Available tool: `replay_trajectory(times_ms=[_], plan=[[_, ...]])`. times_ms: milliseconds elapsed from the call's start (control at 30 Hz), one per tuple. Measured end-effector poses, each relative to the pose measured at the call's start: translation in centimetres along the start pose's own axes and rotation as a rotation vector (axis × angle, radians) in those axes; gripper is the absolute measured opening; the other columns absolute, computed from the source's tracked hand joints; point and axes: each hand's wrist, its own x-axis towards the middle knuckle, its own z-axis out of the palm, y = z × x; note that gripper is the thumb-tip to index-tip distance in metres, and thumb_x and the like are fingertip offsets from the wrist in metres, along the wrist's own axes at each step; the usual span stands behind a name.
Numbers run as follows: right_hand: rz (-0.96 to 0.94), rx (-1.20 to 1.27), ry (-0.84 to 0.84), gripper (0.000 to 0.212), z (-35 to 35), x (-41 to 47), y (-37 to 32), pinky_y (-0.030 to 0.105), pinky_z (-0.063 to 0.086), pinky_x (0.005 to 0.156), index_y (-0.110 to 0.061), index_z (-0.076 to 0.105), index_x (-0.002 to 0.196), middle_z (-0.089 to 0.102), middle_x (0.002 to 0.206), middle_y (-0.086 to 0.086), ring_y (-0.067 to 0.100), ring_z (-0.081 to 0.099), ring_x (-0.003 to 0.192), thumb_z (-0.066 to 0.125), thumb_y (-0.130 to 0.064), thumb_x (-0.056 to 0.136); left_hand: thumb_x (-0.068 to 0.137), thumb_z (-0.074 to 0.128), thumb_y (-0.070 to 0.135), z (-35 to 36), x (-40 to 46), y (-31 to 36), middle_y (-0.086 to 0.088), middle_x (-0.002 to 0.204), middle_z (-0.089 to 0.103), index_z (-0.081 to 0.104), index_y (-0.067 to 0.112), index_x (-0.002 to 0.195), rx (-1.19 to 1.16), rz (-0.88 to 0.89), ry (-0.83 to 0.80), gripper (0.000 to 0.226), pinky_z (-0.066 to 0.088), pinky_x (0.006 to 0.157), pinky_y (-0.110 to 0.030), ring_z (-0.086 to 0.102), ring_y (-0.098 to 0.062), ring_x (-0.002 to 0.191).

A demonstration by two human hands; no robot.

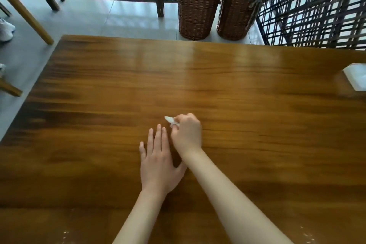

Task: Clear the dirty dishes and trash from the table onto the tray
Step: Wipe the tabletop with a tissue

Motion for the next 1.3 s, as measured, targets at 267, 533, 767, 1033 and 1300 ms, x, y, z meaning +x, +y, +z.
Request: replay_trajectory(times_ms=[267,533,767,1033,1300], plan=[[-0.078,-0.007,-0.087,0.021,1.2,-0.5,-0.8,0.031,0.054,0.076,-0.005,0.067,0.101,0.057,0.102,0.008,0.022,0.061,0.087,0.051,-0.016,0.093,0.080,0.035,0.070,0.4,-0.3,-0.5,0.003,0.154,-0.007,-0.002,0.019,0.151,-0.037,0.028,-0.012,0.095,-0.001,0.113,-0.042,-0.012,-0.017,0.143],[-0.009,-0.015,0.035,0.021,-4.5,-4.6,3.8,0.017,0.053,0.077,-0.014,0.069,0.107,0.062,0.100,-0.001,0.012,0.063,0.090,0.062,-0.010,0.088,0.073,-0.002,0.072,-1.5,-0.2,0.9,0.000,0.159,-0.005,-0.007,0.018,0.150,0.050,-0.086,-0.104,0.094,0.000,0.116,-0.043,-0.008,-0.021,0.145],[0.058,-0.043,0.076,0.023,-11.5,-4.8,8.8,0.007,0.043,0.077,-0.017,0.069,0.110,0.059,0.104,-0.007,0.008,0.059,0.094,0.062,-0.012,0.088,0.078,0.005,0.071,-3.7,-2.6,6.0,0.002,0.159,-0.005,-0.010,0.020,0.150,0.037,-0.126,-0.134,0.089,0.005,0.116,-0.045,-0.004,-0.020,0.146],[0.070,-0.022,-0.016,0.016,-18.0,-11.4,15.2,0.013,0.051,0.076,-0.018,0.070,0.100,0.054,0.096,-0.012,0.009,0.061,0.087,0.064,-0.012,0.086,0.090,0.028,0.064,-3.6,-8.8,13.4,0.005,0.159,-0.001,-0.003,0.021,0.150,-0.033,-0.103,-0.136,0.081,0.006,0.116,-0.047,-0.004,-0.017,0.146],[0.063,0.031,-0.012,0.018,-26.8,-16.4,21.8,-0.003,0.038,0.066,-0.014,0.070,0.103,0.051,0.093,-0.012,0.002,0.054,0.080,0.061,-0.009,0.088,0.088,0.027,0.068,-4.1,-16.0,22.3,0.006,0.159,0.000,-0.001,0.022,0.151,-0.043,-0.134,-0.094,0.082,0.009,0.116,-0.047,-0.003,-0.016,0.146]])
